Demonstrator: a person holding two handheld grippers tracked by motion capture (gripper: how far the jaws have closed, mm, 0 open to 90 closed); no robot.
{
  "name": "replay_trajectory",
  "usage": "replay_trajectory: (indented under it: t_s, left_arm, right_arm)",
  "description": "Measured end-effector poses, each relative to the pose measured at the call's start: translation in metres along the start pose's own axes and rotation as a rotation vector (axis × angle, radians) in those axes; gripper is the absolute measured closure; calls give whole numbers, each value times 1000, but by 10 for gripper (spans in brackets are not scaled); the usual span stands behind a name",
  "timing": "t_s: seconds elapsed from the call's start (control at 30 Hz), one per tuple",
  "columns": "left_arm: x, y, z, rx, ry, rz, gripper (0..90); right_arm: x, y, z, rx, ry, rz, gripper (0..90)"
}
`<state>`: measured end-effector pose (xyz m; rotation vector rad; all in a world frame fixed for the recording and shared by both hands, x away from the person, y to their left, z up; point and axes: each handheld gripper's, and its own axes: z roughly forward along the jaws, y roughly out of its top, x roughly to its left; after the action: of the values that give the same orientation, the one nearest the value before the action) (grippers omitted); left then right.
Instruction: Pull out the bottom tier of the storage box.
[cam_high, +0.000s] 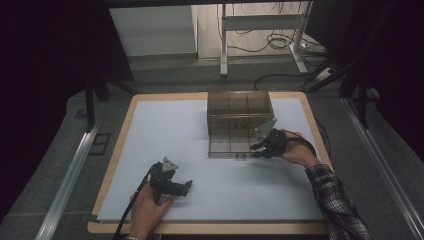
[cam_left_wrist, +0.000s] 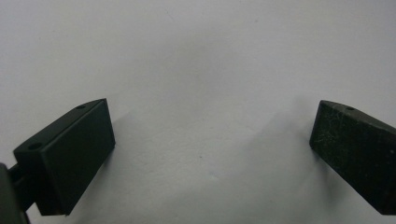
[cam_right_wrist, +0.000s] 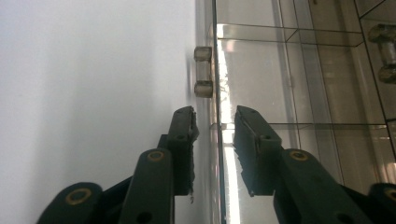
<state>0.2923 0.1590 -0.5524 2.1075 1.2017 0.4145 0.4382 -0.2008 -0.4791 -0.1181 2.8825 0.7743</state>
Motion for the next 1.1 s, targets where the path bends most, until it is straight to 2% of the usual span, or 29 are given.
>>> replay_trajectory:
  t_s: [0.17, 0.63, 1.1]
  left_arm:
    - [0, 0, 0, 0, 0, 0, 0]
    - [0, 0, 0, 0, 1, 1, 0]
    - [0, 0, 0, 0, 0, 1, 0]
  right_arm:
    - [4, 3, -2, -6, -18, 7, 633]
    - [13, 7, -10, -46, -56, 68, 537]
    - [27, 4, -16, -83, -105, 153, 380]
